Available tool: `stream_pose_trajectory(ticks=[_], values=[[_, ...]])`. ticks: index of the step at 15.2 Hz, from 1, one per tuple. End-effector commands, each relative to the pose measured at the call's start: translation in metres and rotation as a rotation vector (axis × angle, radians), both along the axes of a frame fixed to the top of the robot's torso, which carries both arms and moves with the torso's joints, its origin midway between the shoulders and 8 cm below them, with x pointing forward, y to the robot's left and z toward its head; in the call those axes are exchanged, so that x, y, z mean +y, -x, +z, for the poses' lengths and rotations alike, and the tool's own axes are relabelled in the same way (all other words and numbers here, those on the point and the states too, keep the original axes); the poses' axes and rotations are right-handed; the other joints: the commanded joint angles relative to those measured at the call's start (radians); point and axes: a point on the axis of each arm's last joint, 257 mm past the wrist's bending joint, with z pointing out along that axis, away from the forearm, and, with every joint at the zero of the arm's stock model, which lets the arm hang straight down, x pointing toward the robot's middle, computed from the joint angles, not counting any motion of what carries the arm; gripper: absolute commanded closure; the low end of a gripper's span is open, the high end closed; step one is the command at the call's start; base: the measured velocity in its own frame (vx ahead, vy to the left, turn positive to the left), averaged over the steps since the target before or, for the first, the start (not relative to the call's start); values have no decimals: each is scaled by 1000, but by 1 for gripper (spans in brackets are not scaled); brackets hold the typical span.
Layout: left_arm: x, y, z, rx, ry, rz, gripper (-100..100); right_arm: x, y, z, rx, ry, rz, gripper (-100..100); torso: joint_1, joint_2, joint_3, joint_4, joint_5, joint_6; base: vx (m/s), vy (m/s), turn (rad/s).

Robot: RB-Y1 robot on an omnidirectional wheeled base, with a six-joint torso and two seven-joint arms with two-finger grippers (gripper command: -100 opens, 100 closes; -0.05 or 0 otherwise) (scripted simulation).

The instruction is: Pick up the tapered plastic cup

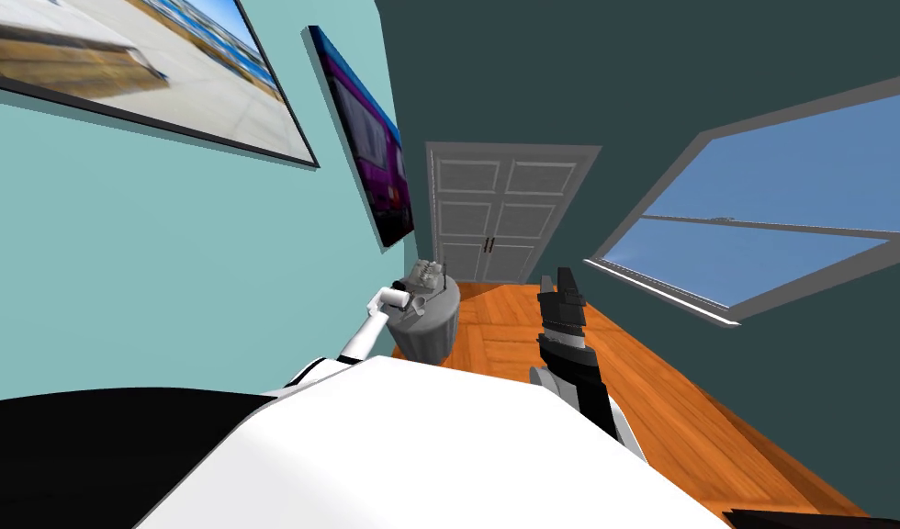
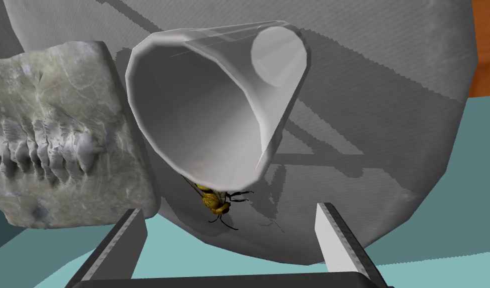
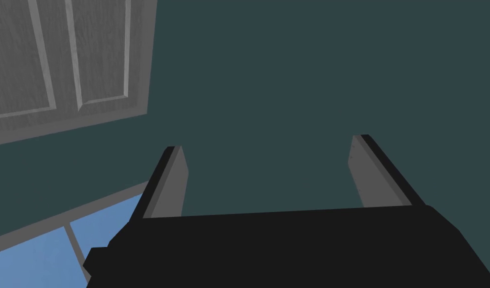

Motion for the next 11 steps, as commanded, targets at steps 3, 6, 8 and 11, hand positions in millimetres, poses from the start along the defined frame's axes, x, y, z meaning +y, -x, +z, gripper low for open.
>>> stream_pose_trajectory(ticks=[3,6,8,11], values=[[-5,13,-10,95,7,5,-100,0,0,0,0,0,0,0,0,0,0,0,0,0,6,12,-95],[-8,19,-14,139,10,6,-100,0,0,0,0,0,0,0,0,0,0,0,0,0,5,9,-56],[-10,25,-18,180,14,7,-100,0,0,0,0,0,0,0,0,0,0,0,0,0,8,13,-78],[-14,35,-22,249,19,8,-100,0,0,0,0,0,0,0,0,0,0,0,0,0,8,15,-59]])
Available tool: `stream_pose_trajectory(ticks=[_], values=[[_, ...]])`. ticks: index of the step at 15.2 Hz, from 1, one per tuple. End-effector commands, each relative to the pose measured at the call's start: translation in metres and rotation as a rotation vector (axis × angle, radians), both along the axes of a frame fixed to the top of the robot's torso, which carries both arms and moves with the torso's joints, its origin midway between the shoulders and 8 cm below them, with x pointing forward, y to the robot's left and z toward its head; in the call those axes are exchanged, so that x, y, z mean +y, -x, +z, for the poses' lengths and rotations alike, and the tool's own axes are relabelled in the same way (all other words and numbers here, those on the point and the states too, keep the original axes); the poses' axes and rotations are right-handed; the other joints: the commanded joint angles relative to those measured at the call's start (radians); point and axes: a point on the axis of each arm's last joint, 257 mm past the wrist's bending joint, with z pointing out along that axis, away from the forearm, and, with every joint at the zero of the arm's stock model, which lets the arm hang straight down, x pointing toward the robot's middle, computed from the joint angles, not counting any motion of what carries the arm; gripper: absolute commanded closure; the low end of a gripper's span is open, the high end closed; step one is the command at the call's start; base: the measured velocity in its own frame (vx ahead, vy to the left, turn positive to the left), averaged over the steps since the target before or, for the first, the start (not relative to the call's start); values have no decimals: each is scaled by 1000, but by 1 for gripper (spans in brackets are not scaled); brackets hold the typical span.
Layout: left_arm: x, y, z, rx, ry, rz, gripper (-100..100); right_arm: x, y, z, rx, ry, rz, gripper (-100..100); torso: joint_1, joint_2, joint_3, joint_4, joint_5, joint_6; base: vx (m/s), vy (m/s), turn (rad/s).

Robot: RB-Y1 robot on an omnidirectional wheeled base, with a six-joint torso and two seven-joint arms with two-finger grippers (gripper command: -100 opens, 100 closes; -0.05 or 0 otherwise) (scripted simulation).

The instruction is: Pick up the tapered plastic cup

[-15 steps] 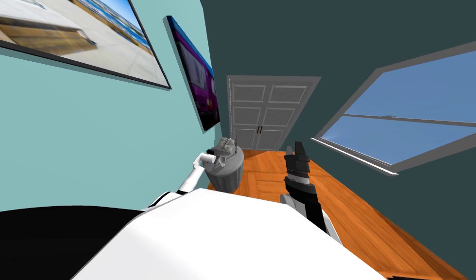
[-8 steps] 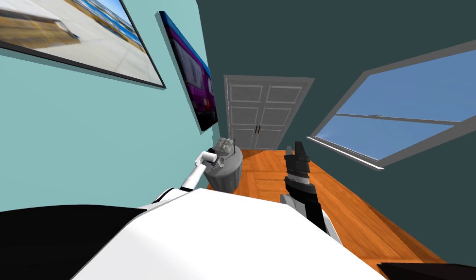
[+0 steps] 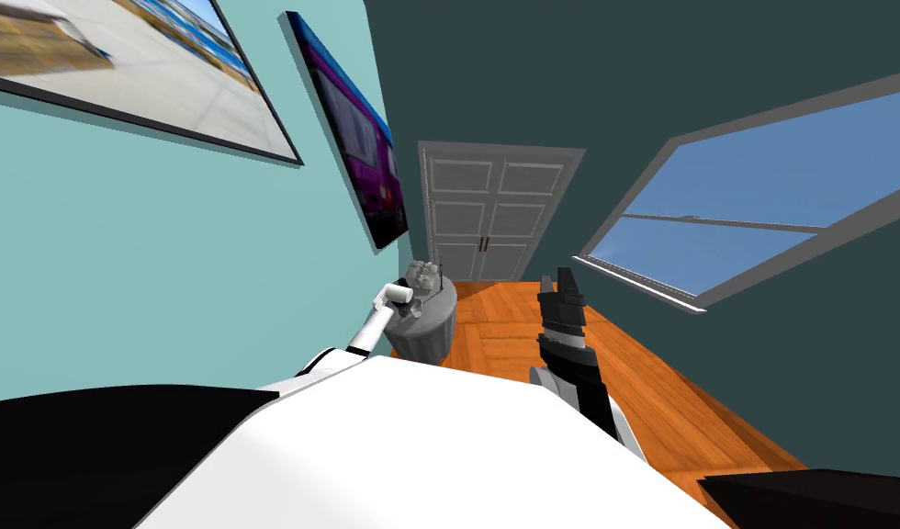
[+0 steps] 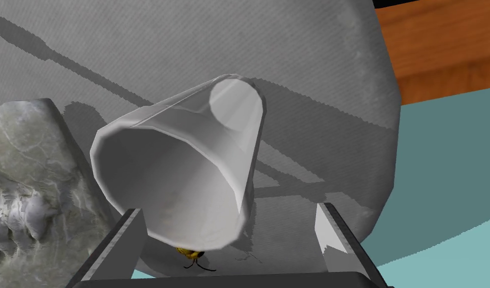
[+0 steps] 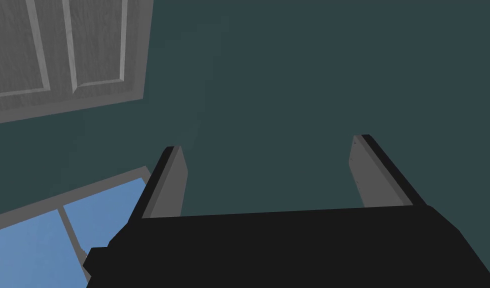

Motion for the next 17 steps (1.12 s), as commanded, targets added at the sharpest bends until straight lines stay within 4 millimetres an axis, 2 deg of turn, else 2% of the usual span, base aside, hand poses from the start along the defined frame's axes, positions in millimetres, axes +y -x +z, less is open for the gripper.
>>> stream_pose_trajectory(ticks=[1,3,7,8,11,13,14,17], values=[[-1,5,-2,32,2,1,-100,0,0,0,0,0,0,0,0,0,0,0,0,0,6,14,-51],[-5,13,-5,82,6,1,-100,0,0,0,0,0,0,0,0,0,0,0,0,0,8,13,-77],[-6,14,-6,93,7,1,-100,0,0,0,0,0,0,0,0,0,0,0,0,0,6,12,-34],[-4,16,-15,98,8,9,-100,0,0,0,0,0,0,0,0,0,0,0,0,0,6,9,-52],[-2,17,-24,97,8,16,-100,0,0,0,0,0,0,0,0,1,0,0,0,0,-4,11,-42],[-3,18,-23,100,8,15,-100,0,0,0,0,0,0,0,0,1,1,0,0,0,-6,8,-21],[-2,17,-24,98,8,15,100,0,0,0,0,0,0,0,0,1,1,0,0,0,0,0,0],[-3,17,-24,96,8,16,100,0,0,0,0,0,0,0,-1,1,0,0,0,0,0,0,0]])
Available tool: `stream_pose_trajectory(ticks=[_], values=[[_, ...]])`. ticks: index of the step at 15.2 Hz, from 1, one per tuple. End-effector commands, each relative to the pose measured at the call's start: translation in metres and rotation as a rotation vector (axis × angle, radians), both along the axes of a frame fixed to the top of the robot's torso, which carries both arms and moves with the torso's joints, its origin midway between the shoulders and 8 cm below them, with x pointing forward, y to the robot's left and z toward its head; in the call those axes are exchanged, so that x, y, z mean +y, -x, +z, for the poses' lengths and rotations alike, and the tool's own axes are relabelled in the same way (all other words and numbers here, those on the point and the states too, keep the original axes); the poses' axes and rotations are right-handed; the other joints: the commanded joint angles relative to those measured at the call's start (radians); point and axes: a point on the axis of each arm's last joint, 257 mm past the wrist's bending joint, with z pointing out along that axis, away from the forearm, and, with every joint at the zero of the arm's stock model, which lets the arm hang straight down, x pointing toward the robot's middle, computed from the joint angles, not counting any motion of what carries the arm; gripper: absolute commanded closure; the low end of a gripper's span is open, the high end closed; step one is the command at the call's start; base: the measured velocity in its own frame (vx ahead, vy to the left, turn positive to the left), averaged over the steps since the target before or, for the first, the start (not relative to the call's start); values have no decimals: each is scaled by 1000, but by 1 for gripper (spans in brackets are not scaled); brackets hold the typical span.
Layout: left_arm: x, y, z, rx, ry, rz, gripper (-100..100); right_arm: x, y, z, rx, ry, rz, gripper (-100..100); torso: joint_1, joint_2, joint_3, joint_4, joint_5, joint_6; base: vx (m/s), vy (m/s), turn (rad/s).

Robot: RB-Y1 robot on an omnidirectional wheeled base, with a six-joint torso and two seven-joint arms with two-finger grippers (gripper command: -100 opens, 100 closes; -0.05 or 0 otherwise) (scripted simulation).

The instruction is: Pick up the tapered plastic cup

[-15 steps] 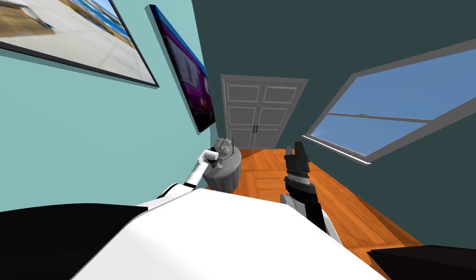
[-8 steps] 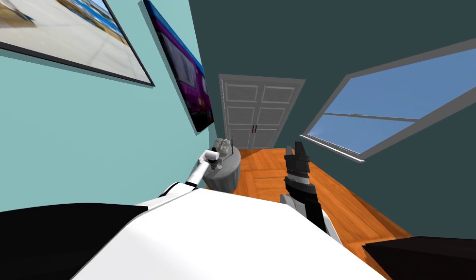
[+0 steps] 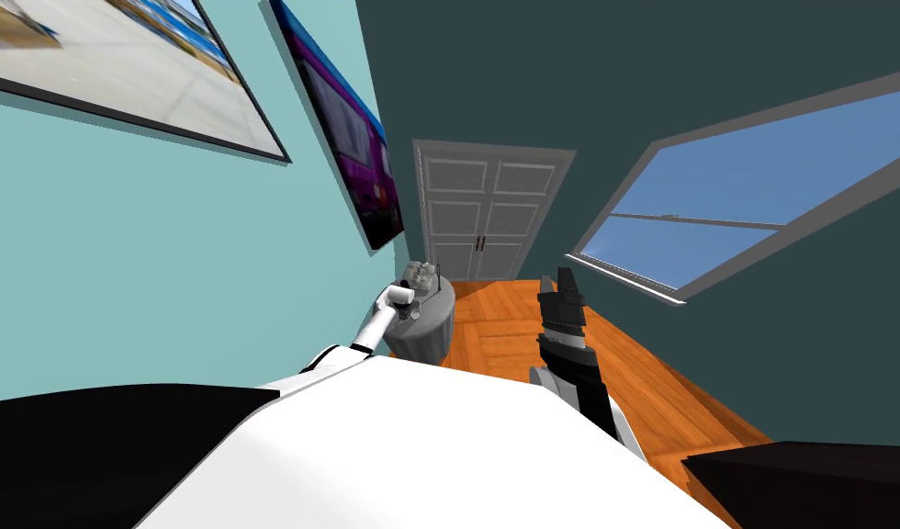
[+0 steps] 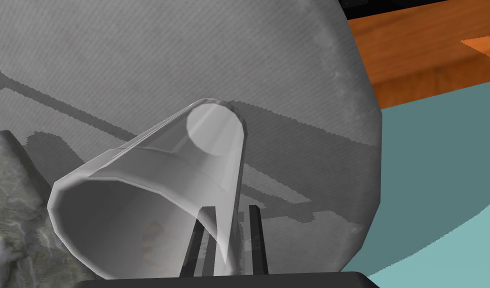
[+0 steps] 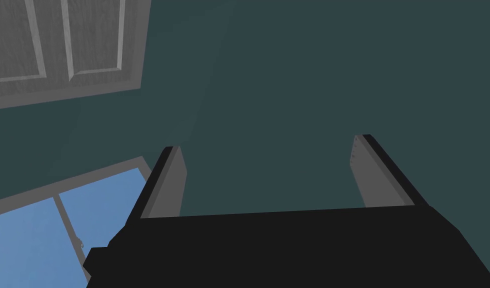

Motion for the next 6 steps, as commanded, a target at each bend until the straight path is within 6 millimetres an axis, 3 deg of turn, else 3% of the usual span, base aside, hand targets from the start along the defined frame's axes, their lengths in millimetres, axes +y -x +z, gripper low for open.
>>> stream_pose_trajectory(ticks=[1,4,6], values=[[0,0,0,0,0,0,100,0,0,0,0,0,0,0,0,0,0,0,0,0,0,0,0],[-3,-1,16,2,0,-13,100,0,0,0,0,0,0,0,0,0,0,0,0,0,9,-10,56],[-2,-1,14,0,-1,-11,100,0,0,0,0,0,0,0,-1,0,0,1,-1,0,4,-12,32]])
